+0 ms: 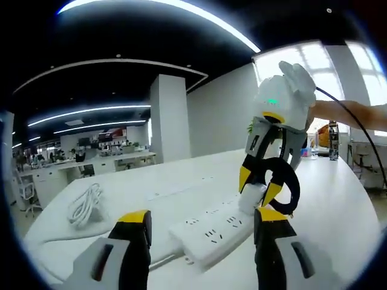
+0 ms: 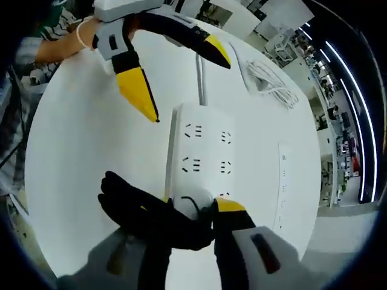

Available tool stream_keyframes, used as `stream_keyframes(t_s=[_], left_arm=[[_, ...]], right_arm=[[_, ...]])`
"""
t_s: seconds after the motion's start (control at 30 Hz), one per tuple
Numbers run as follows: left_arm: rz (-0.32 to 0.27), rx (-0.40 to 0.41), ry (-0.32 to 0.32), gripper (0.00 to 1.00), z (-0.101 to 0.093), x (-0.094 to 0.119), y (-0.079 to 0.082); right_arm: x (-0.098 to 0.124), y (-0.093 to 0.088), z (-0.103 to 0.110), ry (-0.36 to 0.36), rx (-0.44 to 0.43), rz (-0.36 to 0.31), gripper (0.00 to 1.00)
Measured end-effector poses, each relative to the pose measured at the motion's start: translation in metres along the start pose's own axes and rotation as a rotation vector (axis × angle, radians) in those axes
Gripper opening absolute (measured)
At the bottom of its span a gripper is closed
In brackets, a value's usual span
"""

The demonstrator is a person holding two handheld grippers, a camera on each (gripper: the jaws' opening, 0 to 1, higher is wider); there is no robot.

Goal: Straighten the power strip on the desk, plug the charger into it

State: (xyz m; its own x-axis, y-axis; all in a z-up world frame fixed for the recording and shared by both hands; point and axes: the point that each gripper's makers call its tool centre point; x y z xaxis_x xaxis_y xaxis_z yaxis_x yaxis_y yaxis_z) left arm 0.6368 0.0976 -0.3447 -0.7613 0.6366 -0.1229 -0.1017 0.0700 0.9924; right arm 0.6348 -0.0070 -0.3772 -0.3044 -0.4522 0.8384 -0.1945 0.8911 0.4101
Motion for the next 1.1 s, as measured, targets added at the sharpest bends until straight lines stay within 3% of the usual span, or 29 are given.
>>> stream_keyframes(t_s=[0.17, 0.3, 0.53, 0.67, 0.77, 0.8, 0.9, 1.0, 1.1], left_arm=[[0.000, 0.003, 0.009, 0.70, 0.002, 0.002, 0.000], [0.001, 0.008, 0.020, 0.69, 0.005, 0.003, -0.001], [0.004, 0.014, 0.037, 0.69, 0.011, 0.003, -0.002], [0.000, 0.017, 0.049, 0.69, 0.015, 0.004, -0.001], [-0.007, 0.022, 0.064, 0.69, 0.021, 0.005, 0.001], [-0.009, 0.022, 0.068, 0.69, 0.022, 0.005, 0.001], [-0.009, 0.017, 0.066, 0.68, 0.021, 0.003, 0.000], [0.002, 0.009, 0.060, 0.68, 0.019, 0.001, -0.005], [0.010, 0.007, 0.057, 0.68, 0.020, 0.000, -0.008]], right_arm=[[-0.001, -0.002, 0.003, 0.057, -0.039, 0.056, 0.24], [-0.002, -0.007, 0.001, 0.157, -0.144, 0.100, 0.23], [-0.006, -0.011, 0.001, 0.258, -0.163, 0.174, 0.23], [-0.007, -0.014, 0.003, 0.239, -0.134, 0.217, 0.23], [-0.010, -0.017, 0.004, 0.176, -0.112, 0.212, 0.22], [-0.009, -0.018, 0.004, 0.157, -0.069, 0.219, 0.22], [-0.009, -0.019, 0.005, 0.130, -0.079, 0.220, 0.22], [-0.008, -0.023, 0.003, 0.074, -0.050, 0.289, 0.23], [-0.008, -0.023, 0.002, 0.071, -0.067, 0.280, 0.24]])
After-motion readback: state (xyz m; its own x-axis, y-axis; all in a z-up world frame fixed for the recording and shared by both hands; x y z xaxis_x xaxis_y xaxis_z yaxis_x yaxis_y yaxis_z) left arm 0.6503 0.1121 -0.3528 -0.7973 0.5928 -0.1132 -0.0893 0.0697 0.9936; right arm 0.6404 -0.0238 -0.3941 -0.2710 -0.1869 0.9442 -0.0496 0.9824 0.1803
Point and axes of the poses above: the point that each gripper's makers call its tool centre point, and the gripper's own axes: x roughly backward along the fingers, z roughly to its left, y roughly out of its top, and after that the axes turned 15 degrees about -z, right-handed
